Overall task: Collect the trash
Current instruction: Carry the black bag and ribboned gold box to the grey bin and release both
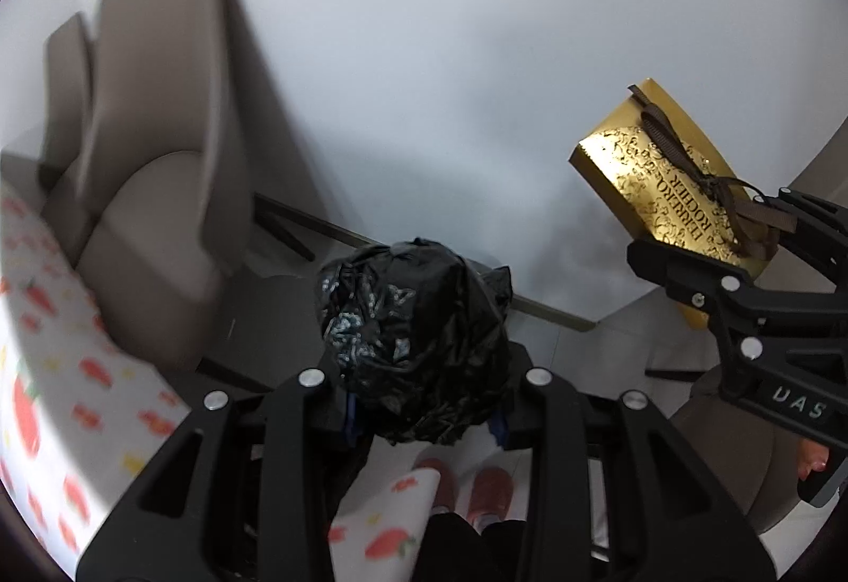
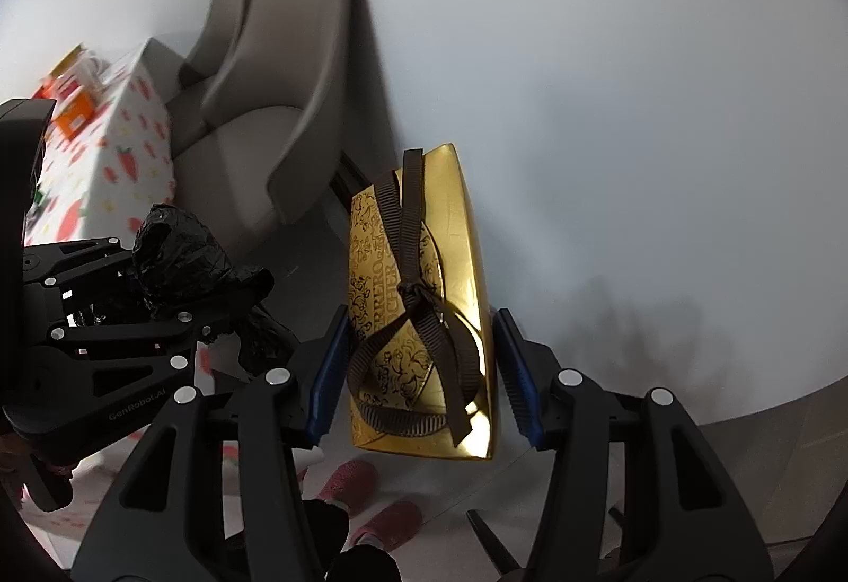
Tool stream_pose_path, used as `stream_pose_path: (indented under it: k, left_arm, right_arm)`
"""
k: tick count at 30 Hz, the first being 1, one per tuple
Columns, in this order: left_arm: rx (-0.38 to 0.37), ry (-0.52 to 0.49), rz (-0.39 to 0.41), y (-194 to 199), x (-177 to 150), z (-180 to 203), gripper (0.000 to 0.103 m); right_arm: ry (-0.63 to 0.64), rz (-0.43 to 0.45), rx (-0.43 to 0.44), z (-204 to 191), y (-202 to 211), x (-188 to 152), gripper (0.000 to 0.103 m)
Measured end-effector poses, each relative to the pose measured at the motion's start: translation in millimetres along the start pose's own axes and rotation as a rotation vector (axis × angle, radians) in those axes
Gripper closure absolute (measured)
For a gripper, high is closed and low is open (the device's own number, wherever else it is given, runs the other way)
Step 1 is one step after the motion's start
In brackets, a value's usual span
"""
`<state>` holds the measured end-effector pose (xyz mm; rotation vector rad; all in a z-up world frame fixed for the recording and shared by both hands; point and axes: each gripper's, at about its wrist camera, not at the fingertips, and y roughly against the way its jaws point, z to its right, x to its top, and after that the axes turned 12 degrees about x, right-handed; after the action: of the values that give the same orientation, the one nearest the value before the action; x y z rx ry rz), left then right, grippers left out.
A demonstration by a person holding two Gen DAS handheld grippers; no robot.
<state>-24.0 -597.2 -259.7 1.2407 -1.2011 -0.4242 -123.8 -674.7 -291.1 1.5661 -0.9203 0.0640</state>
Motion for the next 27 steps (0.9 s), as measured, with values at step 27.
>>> stream_pose_path:
  k: [27]
  left_arm:
    - [0.000, -0.099, -0.144, -189.9, 24.4, 20.9, 0.068]
  right_arm:
    - [-0.104, -0.116, 0.014, 77.3, -192.9, 5.9, 0.044]
